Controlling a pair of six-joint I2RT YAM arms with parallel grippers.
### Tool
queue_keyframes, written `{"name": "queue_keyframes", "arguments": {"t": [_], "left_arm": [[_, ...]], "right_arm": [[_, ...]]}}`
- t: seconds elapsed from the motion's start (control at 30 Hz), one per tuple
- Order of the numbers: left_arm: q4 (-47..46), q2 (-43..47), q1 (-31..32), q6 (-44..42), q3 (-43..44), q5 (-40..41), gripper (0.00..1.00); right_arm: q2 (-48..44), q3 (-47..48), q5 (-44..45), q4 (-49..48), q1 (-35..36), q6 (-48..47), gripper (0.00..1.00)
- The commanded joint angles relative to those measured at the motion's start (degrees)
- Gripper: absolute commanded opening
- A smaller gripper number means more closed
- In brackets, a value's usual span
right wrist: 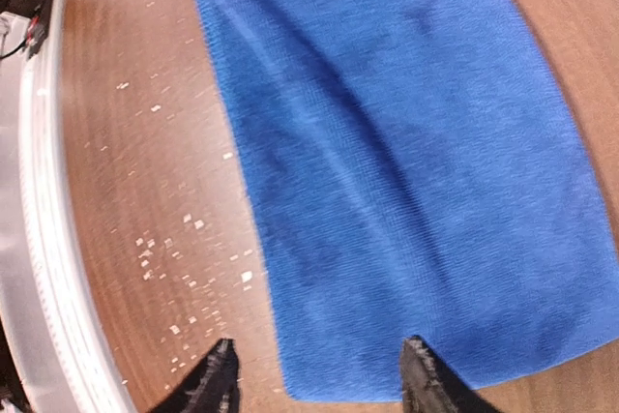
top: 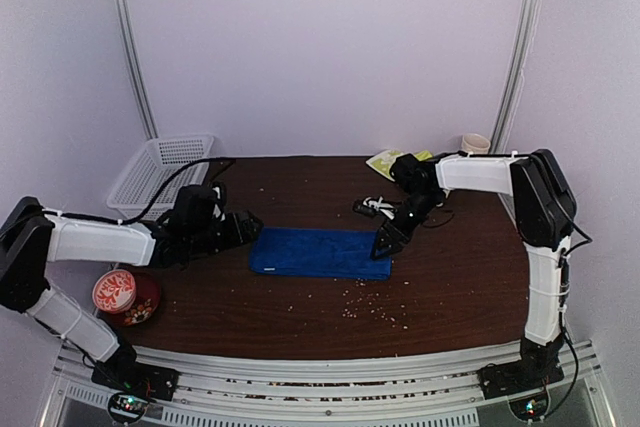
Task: Roll the towels
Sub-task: Smooth out the towel at the center of the board.
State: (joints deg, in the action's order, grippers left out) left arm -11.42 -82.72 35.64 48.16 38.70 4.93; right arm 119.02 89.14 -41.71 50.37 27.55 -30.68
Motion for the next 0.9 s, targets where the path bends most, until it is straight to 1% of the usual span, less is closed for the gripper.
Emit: {"name": "queue_keyframes", "arguments": {"t": [0.0, 0.1, 0.13, 0.17, 0.23, 0.3, 0.4, 0.5, 0.67, 0.87], "left_arm": [[2.18, -6.84, 0.17, -8.96, 8.86, 1.62, 0.68], [1.86, -12.52, 0.07, -12.14, 14.14, -2.02, 0.5], [1.81, -14.38, 0.05, -12.61, 15.6, -2.68, 0.43], [1.68, -16.82, 0.0, -13.1, 17.01, -3.99, 0.37], [1.18, -20.22, -0.11, -13.62, 19.19, -5.54, 0.28], [0.11, -23.29, -0.18, -14.03, 20.8, -7.22, 0.23], [-0.45, -26.68, -0.21, -14.08, 22.26, -8.03, 0.2], [0.02, -29.06, -0.22, -14.52, 23.07, -6.84, 0.2], [1.2, -32.15, -0.21, -15.96, 24.26, -5.02, 0.19], [1.14, -33.95, -0.21, -16.46, 24.26, -3.87, 0.19]], "right_arm": [[-2.15, 1.0, -4.58, 5.11, -0.22, -2.27, 0.5], [-0.46, 1.34, -5.8, 8.04, 0.21, -3.36, 0.38], [-0.07, 1.05, -5.94, 8.45, 0.3, -3.56, 0.34], [0.19, 0.42, -6.12, 8.28, 0.33, -3.53, 0.32], [0.18, -1.13, -6.46, 7.03, 0.32, -2.8, 0.31], [0.42, -1.51, -6.19, 6.09, 0.35, -1.68, 0.3], [1.08, -1.94, -6.16, 5.04, 0.39, -0.41, 0.3], [2.41, -2.56, -5.43, 3.97, 0.4, 0.97, 0.3], [3.72, -3.74, -1.6, -0.25, 0.31, 5.24, 0.3], [4.05, -5.48, 2.13, 0.76, 0.22, 6.25, 0.28]]}}
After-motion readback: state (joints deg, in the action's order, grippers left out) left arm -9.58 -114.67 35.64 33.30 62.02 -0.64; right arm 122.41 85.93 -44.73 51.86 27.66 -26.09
